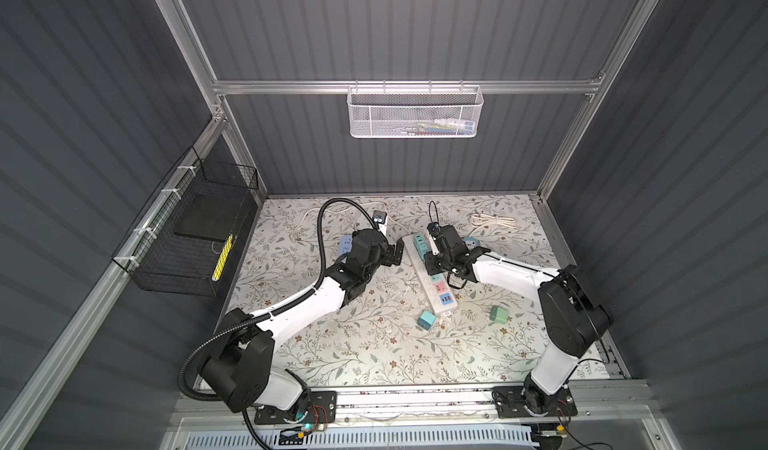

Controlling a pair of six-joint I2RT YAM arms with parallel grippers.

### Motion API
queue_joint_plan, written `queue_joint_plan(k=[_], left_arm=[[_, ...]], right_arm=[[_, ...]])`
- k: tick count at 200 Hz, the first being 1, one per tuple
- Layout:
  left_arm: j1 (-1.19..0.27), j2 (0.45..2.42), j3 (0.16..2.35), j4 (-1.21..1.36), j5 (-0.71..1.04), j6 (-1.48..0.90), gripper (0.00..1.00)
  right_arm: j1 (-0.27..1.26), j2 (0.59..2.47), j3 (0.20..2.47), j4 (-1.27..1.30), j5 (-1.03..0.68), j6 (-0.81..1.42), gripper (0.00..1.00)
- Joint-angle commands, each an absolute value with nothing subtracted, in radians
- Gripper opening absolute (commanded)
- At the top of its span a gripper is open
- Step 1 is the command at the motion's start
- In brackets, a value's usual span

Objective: Insert the plug
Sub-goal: 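Lower the adapter with the right gripper into the yellow socket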

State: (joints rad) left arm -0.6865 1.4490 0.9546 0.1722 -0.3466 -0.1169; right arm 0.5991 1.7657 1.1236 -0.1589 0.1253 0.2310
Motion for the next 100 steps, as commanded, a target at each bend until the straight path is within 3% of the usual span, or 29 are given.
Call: queue_joint_plan(k=[1, 100], left_arm=[[-0.689, 1.441, 0.983, 0.161, -0.348, -0.112, 1.00], [-0.689, 1.441, 0.982, 0.163, -0.354, -0.102, 1.00]], right_arm=[[0.609, 1.817, 1.134, -0.270, 0.176, 0.221, 0.13], [0.626, 1.937, 1.160, -0.354, 0.174, 0.245, 0.12]])
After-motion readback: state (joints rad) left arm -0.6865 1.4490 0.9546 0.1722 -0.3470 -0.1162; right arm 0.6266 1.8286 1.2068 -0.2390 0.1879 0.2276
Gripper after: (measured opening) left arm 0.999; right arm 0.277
